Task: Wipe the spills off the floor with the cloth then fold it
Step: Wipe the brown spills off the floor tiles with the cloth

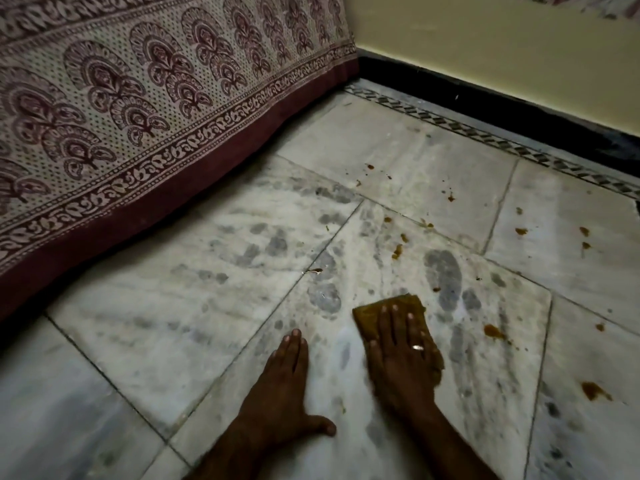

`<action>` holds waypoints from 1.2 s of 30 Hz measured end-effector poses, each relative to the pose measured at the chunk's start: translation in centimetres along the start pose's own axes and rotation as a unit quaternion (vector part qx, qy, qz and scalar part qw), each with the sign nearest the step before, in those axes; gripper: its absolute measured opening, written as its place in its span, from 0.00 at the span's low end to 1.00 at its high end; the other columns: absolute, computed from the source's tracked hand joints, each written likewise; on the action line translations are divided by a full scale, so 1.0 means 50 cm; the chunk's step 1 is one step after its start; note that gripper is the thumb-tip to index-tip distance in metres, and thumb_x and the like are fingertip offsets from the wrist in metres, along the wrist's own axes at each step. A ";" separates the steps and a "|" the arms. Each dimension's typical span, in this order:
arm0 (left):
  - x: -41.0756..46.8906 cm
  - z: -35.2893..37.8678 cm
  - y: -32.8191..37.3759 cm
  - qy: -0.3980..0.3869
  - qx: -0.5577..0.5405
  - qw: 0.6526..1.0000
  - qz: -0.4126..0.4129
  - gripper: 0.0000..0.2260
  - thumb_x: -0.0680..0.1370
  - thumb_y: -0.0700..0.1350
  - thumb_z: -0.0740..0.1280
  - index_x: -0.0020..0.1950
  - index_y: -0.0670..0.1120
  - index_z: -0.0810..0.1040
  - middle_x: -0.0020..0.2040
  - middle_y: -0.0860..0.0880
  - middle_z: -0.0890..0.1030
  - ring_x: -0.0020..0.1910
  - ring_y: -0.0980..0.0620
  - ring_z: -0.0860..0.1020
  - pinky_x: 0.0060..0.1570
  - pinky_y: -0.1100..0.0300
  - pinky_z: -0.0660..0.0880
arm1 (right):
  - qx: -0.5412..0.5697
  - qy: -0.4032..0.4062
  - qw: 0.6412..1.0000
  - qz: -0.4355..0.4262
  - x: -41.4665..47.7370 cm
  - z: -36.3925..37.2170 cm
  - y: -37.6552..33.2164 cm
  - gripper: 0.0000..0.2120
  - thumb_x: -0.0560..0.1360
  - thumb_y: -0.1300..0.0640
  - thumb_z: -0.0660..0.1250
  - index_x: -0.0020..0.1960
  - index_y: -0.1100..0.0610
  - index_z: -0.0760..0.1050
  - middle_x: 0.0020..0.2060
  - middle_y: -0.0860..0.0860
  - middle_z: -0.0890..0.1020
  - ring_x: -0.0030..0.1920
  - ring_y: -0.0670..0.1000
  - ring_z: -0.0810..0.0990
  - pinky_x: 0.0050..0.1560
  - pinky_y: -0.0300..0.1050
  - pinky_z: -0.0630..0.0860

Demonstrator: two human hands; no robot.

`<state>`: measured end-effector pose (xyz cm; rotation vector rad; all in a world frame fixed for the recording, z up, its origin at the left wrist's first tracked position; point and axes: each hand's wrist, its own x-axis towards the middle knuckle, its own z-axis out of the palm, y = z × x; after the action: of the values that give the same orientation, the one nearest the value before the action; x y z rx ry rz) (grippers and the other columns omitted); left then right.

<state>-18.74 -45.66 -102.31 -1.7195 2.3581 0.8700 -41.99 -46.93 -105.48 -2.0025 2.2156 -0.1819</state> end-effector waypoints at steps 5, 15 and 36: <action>0.007 -0.001 0.001 0.001 -0.003 1.000 0.014 0.68 0.54 0.84 0.53 0.79 0.43 0.32 0.75 0.48 0.26 0.77 0.49 0.29 0.74 0.57 0.31 | 0.010 -0.007 0.998 -0.058 0.153 0.024 -0.174 0.32 0.80 0.46 0.48 0.81 0.59 0.55 0.79 0.59 0.62 0.77 0.66 0.63 0.74 0.61 0.53; 0.030 0.038 -0.026 0.008 -0.001 1.000 0.014 0.59 0.64 0.82 0.54 0.76 0.36 0.61 0.80 0.43 0.58 0.77 0.47 0.56 0.73 0.54 0.51 | -0.011 -0.045 0.993 -0.112 0.214 0.024 -0.212 0.29 0.83 0.45 0.49 0.82 0.52 0.54 0.81 0.51 0.56 0.81 0.58 0.56 0.77 0.55 0.50; 0.083 -0.038 -0.098 0.031 -0.034 0.998 -0.040 0.74 0.45 0.88 0.49 0.73 0.39 0.30 0.75 0.45 0.28 0.77 0.47 0.32 0.76 0.55 0.35 | -0.091 -0.104 0.974 -0.179 0.094 -0.030 -0.075 0.28 0.80 0.42 0.54 0.79 0.45 0.63 0.77 0.50 0.68 0.76 0.56 0.67 0.73 0.56 0.57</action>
<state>-15.34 -51.07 -104.25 -1.8801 2.3048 0.9079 -39.06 -51.99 -103.42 -2.3826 1.7884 0.1929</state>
